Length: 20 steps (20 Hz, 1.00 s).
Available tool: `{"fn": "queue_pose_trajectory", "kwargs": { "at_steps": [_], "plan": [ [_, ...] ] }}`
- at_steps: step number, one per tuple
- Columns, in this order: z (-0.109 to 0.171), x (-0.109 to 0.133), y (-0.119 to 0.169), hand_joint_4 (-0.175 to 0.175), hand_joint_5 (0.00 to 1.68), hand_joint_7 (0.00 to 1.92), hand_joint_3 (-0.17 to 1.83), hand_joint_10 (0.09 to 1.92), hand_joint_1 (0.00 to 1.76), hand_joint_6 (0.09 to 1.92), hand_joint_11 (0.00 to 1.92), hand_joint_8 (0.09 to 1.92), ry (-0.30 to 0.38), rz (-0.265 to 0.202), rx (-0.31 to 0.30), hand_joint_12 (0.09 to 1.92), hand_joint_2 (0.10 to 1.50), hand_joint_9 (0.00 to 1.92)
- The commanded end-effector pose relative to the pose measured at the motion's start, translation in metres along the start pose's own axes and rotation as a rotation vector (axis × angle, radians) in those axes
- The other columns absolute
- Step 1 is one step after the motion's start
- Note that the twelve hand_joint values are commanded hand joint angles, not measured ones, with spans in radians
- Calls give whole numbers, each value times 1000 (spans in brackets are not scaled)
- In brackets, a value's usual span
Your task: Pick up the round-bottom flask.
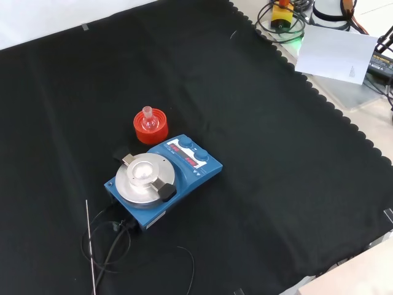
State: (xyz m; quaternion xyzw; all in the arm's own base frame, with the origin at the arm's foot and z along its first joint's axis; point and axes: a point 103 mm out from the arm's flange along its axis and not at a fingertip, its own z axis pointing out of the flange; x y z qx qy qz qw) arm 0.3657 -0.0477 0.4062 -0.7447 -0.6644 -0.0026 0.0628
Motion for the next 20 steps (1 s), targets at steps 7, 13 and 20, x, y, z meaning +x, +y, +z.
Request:
{"fn": "queue_pose_trajectory", "kwargs": {
  "at_steps": [7, 13, 20],
  "plan": [
    [107, -32, 116, -24, 320, 182, 266, 613, 349, 87, 0, 523, 55, -10, 108, 1178, 1168, 273],
    [138, -23, 141, -25, 324, 179, 270, 612, 349, 87, 0, 522, 72, -24, 140, 1178, 1167, 273],
    [165, -17, 153, -28, 346, 203, 275, 618, 396, 87, 0, 538, 150, -67, 114, 1191, 1147, 294]
  ]
}}
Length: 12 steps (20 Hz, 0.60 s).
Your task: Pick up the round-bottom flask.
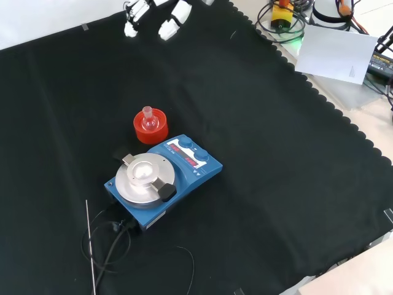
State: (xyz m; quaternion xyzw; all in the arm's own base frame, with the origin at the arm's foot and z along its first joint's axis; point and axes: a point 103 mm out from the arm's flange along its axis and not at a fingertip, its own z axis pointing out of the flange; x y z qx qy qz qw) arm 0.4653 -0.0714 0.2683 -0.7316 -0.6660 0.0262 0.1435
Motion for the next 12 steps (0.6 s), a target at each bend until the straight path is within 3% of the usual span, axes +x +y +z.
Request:
{"fn": "queue_pose_trajectory", "kwargs": {
  "at_steps": [1, 3, 12],
  "plan": [
    [37, 10, 47, -29, 347, 204, 276, 619, 405, 87, 0, 540, 85, -60, -44, 1195, 1138, 298],
    [46, 20, 52, -29, 350, 208, 277, 620, 417, 87, 0, 544, 83, -59, -38, 1200, 1123, 303],
    [79, 0, 71, -29, 357, 213, 286, 619, 429, 87, 0, 550, 132, -49, 4, 1209, 1103, 307]
  ]
}}
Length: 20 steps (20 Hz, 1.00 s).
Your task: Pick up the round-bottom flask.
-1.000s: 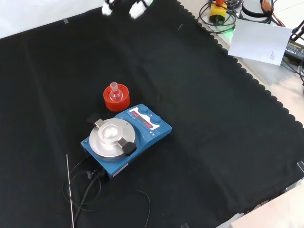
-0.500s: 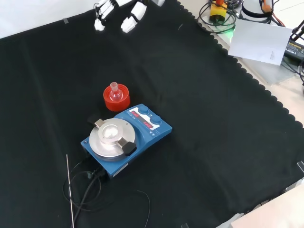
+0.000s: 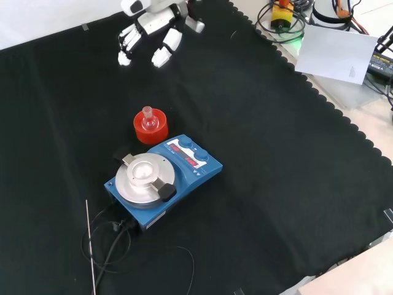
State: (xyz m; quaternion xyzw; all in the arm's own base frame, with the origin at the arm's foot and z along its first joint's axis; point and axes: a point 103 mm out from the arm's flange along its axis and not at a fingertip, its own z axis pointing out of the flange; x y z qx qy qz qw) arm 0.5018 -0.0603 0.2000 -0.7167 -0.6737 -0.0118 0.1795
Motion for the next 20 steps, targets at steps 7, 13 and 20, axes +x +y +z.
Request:
{"fn": "queue_pose_trajectory", "kwargs": {
  "at_steps": [7, 13, 20],
  "plan": [
    [43, -6, 35, -25, 371, 216, 431, 608, 704, 87, 0, 556, 146, -26, -4, 1216, 862, 316],
    [64, -10, 48, -24, 390, 224, 592, 613, 790, 87, 0, 562, 248, -8, 27, 1217, 731, 336],
    [83, -13, 53, -22, 437, 221, 672, 614, 845, 87, 0, 568, 340, 14, 19, 1222, 652, 334]
  ]
}}
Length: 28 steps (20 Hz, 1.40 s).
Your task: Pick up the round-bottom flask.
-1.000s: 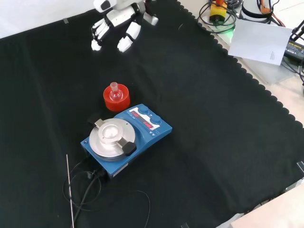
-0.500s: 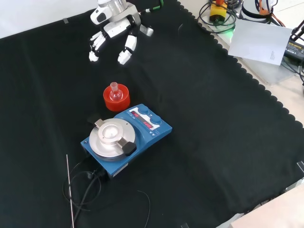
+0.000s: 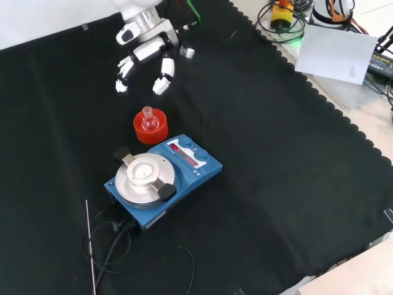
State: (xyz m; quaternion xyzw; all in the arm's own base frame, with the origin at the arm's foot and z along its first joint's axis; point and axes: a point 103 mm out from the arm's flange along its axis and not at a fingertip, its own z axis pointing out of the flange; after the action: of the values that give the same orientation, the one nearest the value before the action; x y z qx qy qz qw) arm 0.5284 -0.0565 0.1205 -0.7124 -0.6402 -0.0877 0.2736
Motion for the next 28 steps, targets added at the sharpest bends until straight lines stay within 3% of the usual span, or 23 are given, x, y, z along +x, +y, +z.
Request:
{"fn": "queue_pose_trajectory", "kwargs": {
  "at_steps": [1, 5, 28],
  "plan": [
    [15, -2, 8, -20, 441, 214, 675, 614, 849, 87, 0, 566, 91, -10, -23, 1221, 648, 333],
    [18, -1, 6, -12, 483, 164, 682, 610, 879, 87, 0, 548, 97, -43, -67, 1222, 624, 318],
    [47, 23, 21, 12, 642, 5, 719, 598, 934, 90, 0, 468, 80, -103, -78, 1199, 572, 242]
  ]
}}
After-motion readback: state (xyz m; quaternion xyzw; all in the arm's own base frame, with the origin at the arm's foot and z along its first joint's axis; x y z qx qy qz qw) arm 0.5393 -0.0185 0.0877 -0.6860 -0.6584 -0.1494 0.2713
